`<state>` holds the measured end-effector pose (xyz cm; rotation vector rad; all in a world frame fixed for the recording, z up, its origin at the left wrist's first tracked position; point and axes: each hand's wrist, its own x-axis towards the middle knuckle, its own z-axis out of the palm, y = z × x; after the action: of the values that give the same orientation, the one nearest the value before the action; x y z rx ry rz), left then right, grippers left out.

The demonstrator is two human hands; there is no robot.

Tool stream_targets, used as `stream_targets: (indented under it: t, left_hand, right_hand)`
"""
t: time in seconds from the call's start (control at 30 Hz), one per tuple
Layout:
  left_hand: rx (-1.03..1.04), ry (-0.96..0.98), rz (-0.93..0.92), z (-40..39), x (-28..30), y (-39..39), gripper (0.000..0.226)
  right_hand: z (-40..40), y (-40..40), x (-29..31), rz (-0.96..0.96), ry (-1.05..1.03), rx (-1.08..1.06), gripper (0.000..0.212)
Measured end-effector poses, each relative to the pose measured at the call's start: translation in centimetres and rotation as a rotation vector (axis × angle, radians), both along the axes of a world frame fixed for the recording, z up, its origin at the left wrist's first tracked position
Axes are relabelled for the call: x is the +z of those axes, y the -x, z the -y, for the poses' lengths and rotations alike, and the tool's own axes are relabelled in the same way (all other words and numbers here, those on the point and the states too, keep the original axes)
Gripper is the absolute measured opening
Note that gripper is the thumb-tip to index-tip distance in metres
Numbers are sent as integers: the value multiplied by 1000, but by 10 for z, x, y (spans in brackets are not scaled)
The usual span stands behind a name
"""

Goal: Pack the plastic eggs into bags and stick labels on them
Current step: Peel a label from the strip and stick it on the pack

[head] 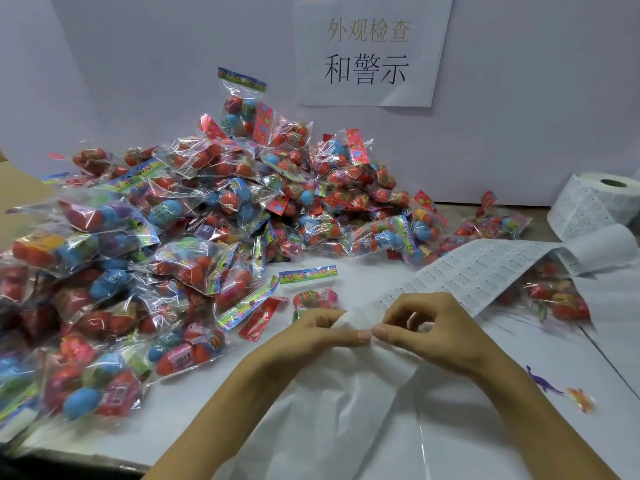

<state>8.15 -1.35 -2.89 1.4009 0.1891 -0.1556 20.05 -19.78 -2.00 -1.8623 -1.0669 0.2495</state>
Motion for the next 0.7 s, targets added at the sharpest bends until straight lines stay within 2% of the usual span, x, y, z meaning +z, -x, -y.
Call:
stream_targets:
  t: [0.17,0.33,0.7]
  left_hand:
    - [43,-20,63,2,-6,1,16]
    - [58,-54,76,2,-7,-1,13]
    - [84,-117,78,2,-10,-3,15]
  right_hand:
    - [-1,2,2,-65,41,18,19]
    - [0,2,3,-112,73,36,12]
    - [-2,-2,-1,-114,99,22,12]
